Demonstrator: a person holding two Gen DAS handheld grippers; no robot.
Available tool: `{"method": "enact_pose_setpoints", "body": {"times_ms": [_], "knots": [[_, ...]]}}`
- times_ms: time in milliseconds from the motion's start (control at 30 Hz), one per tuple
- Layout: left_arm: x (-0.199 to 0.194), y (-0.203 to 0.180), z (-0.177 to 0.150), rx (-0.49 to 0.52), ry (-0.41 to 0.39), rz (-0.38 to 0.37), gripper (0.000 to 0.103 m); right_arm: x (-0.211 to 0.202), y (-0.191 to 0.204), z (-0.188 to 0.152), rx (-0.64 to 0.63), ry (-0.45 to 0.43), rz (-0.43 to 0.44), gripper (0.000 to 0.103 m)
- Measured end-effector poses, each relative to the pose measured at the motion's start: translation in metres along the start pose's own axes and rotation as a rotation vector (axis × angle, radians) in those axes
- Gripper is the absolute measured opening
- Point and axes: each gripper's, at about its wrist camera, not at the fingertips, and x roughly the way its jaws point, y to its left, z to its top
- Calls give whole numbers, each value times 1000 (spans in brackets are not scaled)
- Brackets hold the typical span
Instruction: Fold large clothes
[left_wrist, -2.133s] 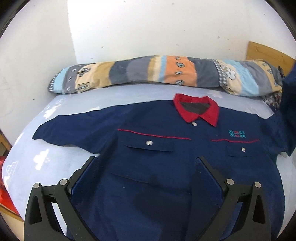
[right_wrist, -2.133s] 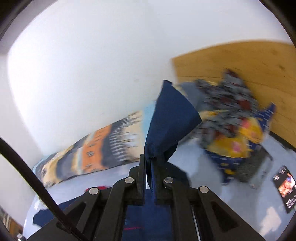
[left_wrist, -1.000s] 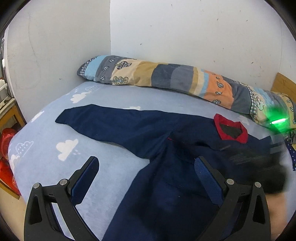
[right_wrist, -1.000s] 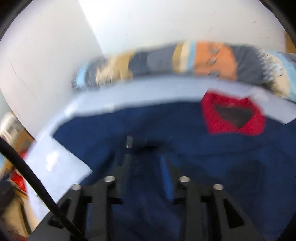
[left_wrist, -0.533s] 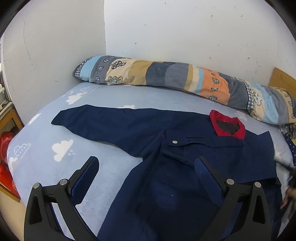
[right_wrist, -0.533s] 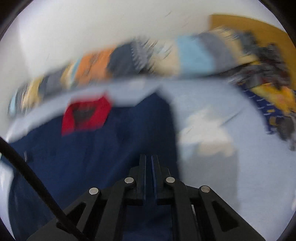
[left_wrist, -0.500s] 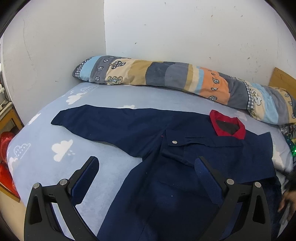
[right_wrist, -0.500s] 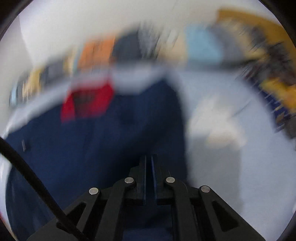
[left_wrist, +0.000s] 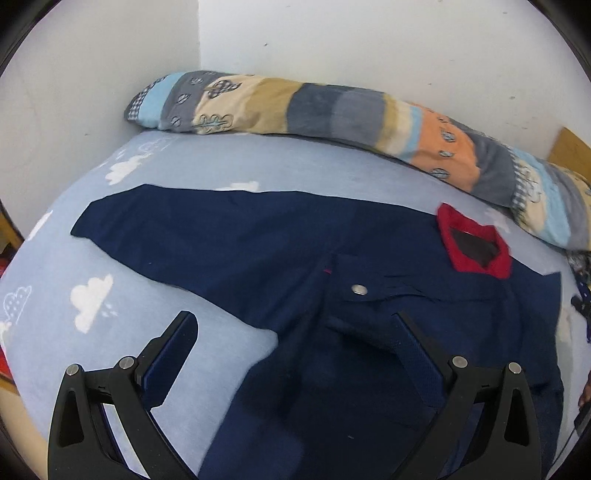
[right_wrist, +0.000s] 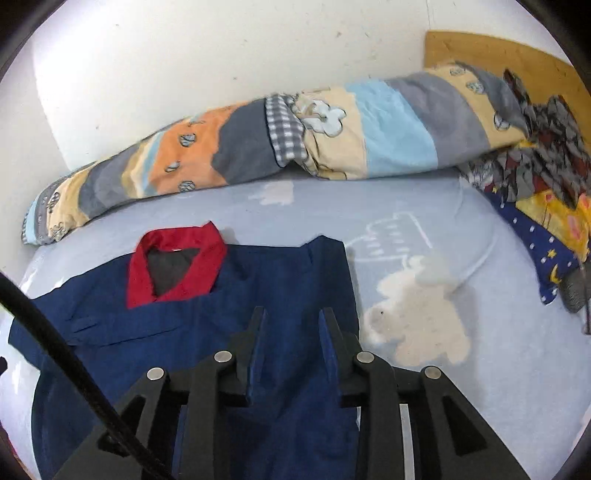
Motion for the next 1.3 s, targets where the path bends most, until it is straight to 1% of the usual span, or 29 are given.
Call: {"method": "enact_pose_setpoints", "body": {"times_ms": [33, 67, 100, 133, 167, 200, 233, 300, 333, 367, 400, 467, 500, 533, 567, 667, 700, 733, 767, 800, 833, 967, 1033, 1100, 1200, 1233, 1267, 1300], "knots": [[6, 4, 3, -7, 25, -34, 103, 15, -1, -6, -2, 60, 10, 36], [13, 9, 5, -19, 51, -64, 103, 27, 0, -17, 1, 132, 25, 37], [23, 15, 7, -53, 79, -82, 103, 44, -2, -26, 20, 207, 44, 37], [28, 19, 9, -77, 94, -111, 103, 48, -5, -31, 49, 209, 62, 37], [36, 22, 12, -100, 121, -168, 103, 45, -7, -34, 69, 187, 74, 37], [46, 24, 14, -129, 169, -246, 102, 40, -9, -32, 80, 169, 72, 37], [56, 24, 15, -165, 211, -319, 95, 32, -9, -28, 84, 140, 63, 37], [67, 24, 13, -234, 264, -388, 86, 13, -3, -26, 76, 87, 84, 39], [75, 20, 9, -273, 320, -436, 83, 5, 0, -23, 64, 68, 99, 41], [78, 17, 6, -289, 343, -456, 82, -2, 3, -24, 54, 54, 96, 42], [84, 11, 0, -300, 383, -469, 81, -9, 7, -23, 44, 36, 95, 42], [89, 0, -8, -282, 417, -465, 77, -17, 14, -21, 17, 18, 120, 42], [93, -4, -12, -268, 427, -448, 70, -19, 17, -22, 10, 9, 115, 42], [97, -7, -15, -259, 432, -427, 67, -22, 16, -22, 9, 3, 105, 42], [100, -9, -18, -262, 427, -411, 66, -24, 14, -21, 13, 1, 108, 42], [112, -16, -20, -254, 416, -396, 61, -23, 3, -20, 64, -2, 105, 43], [114, -19, -19, -253, 391, -393, 58, -24, 0, -20, 75, -2, 104, 42], [115, -19, -17, -255, 371, -396, 44, -23, -5, -20, 89, -1, 99, 42], [115, -20, -15, -258, 361, -403, 36, -22, -8, -20, 97, -2, 91, 43], [117, -23, -13, -257, 355, -399, 18, -22, -12, -20, 106, -4, 84, 43], [116, -22, -11, -253, 344, -388, 14, -22, -15, -20, 115, -4, 82, 43], [113, -25, -8, -238, 280, -374, 11, -18, -24, -21, 151, 6, 71, 43], [101, -19, -1, -235, 226, -349, 11, -16, -28, -22, 169, 14, 71, 43], [81, -10, 11, -238, 141, -317, 10, -15, -29, -22, 170, 15, 70, 43], [72, 6, 19, -259, 73, -276, 11, -14, -29, -23, 167, 15, 60, 43], [76, 9, 18, -263, 88, -266, 11, -12, -28, -23, 164, 20, 60, 43], [87, 10, 14, -265, 140, -267, 11, -10, -28, -24, 162, 26, 56, 43], [95, 8, 12, -260, 174, -257, 11, -8, -26, -24, 155, 30, 49, 43]]}}
